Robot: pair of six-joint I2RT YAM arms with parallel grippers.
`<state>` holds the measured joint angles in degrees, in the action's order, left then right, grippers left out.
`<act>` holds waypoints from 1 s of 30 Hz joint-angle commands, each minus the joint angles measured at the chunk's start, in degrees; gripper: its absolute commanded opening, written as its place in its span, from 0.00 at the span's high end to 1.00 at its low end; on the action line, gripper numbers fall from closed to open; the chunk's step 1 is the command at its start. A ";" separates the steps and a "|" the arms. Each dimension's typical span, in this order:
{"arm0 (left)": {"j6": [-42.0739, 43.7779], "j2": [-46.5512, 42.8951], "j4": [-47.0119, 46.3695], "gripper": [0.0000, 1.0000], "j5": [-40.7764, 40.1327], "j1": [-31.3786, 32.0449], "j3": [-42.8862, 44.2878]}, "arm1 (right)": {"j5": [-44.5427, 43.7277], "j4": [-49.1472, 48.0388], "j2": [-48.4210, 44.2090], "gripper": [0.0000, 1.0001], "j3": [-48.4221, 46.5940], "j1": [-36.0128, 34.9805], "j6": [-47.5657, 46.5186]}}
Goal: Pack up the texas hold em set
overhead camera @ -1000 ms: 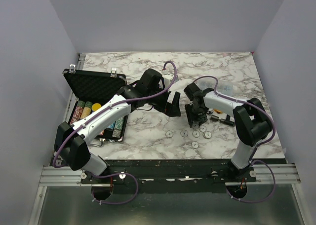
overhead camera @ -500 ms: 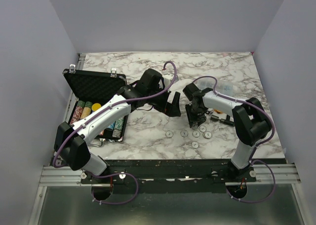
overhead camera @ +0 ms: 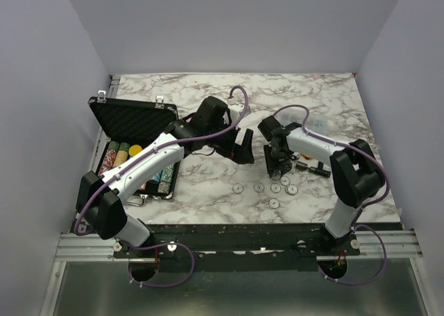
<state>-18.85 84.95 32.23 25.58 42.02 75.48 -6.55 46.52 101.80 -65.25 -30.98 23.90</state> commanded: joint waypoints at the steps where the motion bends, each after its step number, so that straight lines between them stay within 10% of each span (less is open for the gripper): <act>1: 0.83 -0.77 -0.85 0.01 -0.09 0.11 -0.60 | -4.14 2.88 -4.38 0.78 -1.81 -0.21 2.23; 30: 0.31 -0.75 -1.20 0.02 0.98 0.17 -0.69 | -3.83 9.96 -10.79 0.76 8.10 5.81 11.37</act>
<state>-18.87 84.95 32.21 25.63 42.02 75.48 -10.98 57.91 89.25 -57.47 -27.00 34.70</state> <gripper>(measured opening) 0.984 0.416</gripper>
